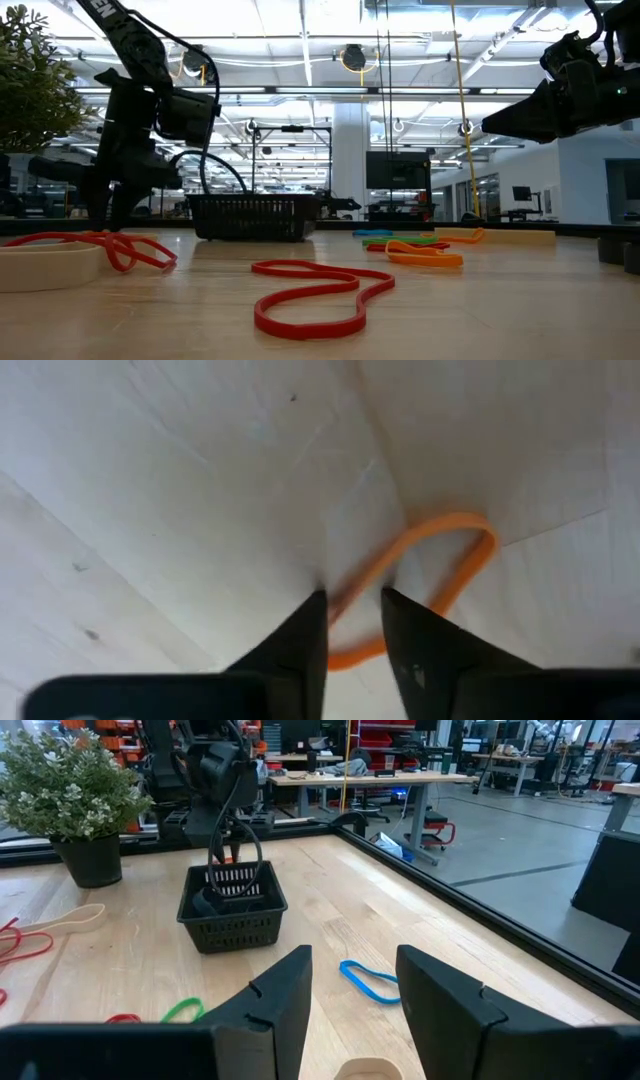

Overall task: Pick and place rubber bands into bin
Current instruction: Put the top left orange rubber band into the black bin

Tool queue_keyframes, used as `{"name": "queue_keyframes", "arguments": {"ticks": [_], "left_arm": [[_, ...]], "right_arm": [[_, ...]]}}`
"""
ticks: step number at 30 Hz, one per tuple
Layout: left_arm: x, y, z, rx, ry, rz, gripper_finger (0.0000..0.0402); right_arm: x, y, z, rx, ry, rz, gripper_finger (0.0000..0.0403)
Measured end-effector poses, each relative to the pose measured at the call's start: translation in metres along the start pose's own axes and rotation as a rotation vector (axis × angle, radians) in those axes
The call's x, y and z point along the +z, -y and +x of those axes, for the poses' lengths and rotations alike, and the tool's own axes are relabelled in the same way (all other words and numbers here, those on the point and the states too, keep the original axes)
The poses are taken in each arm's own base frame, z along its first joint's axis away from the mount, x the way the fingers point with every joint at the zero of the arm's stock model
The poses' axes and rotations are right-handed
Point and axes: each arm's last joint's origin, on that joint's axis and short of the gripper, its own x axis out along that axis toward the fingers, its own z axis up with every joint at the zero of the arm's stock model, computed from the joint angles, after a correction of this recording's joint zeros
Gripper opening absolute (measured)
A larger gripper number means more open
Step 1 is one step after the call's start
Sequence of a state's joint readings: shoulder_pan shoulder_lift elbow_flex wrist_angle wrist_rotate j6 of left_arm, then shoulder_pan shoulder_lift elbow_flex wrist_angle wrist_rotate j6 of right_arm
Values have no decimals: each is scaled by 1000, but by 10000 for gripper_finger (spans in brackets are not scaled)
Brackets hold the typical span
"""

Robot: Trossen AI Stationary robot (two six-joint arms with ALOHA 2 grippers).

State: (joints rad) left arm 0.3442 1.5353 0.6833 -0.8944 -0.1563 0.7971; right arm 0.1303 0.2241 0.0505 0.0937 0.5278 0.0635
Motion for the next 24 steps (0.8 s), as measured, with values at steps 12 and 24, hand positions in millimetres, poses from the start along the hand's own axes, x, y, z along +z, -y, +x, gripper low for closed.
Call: {"name": "queue_keyframes", "arguments": {"ticks": [12,24], "left_arm": [[2,1,1,1,18,-150,16],[4,-7,-29,34,20,-265,5]], "right_arm": [[0,0,0,0,0,0,141],[0,0,0,0,0,1,141]]}}
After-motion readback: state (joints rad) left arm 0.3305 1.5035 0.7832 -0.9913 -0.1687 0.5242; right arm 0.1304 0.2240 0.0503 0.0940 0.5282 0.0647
